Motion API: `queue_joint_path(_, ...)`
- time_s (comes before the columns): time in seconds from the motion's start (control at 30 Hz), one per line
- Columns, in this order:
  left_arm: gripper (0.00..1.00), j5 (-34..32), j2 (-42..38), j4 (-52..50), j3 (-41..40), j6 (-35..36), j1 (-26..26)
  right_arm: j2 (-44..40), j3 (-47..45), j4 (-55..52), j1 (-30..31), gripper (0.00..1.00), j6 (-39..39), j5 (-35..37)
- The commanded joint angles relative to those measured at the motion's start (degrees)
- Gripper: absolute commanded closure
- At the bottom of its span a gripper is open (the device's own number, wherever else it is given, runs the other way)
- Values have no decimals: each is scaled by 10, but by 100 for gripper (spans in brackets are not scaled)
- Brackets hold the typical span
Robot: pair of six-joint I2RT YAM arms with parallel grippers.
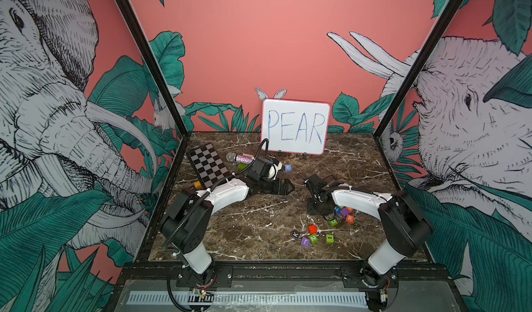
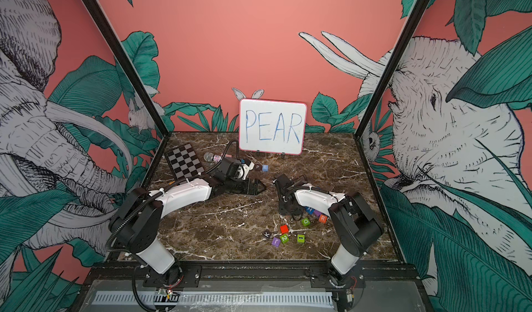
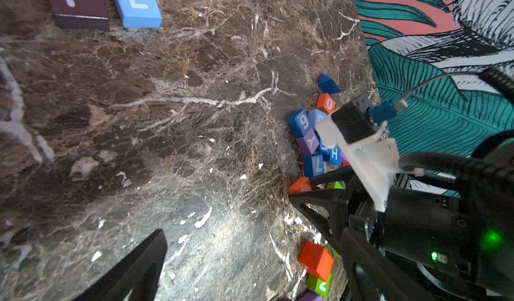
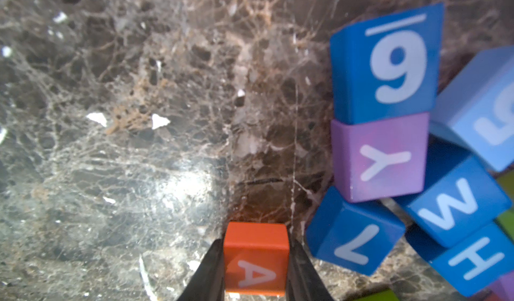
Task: Spell the uppercase word “pear” with letter blocks
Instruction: Pick up the letter block from the center of the board.
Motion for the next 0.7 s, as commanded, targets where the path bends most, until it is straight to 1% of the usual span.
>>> queue_joint_path(0.0,2,1,-6,8,-5,-5,-2,9,19,-9,-1,66,-15,14)
queue_joint_path(0.13,1,7,-3,1,4,-10,1,16,45,-14,-1,66,-55,5)
queue_joint_path(0.33,1,26,2,-17,22,-10,17,42,113,-24,-6,67,-164,2)
queue_joint_path(0.4,1,33,2,-17,26,-12,25,58,140,-30,-15,67,-199,2)
queue_joint_path(0.5,1,44,4,-9,27,-17,35,90,186,-26,-38,68,-249,-18)
queue_joint_path(0.67,1,50,10,-7,37,-9,46,138,266,9,-71,70,-349,-43)
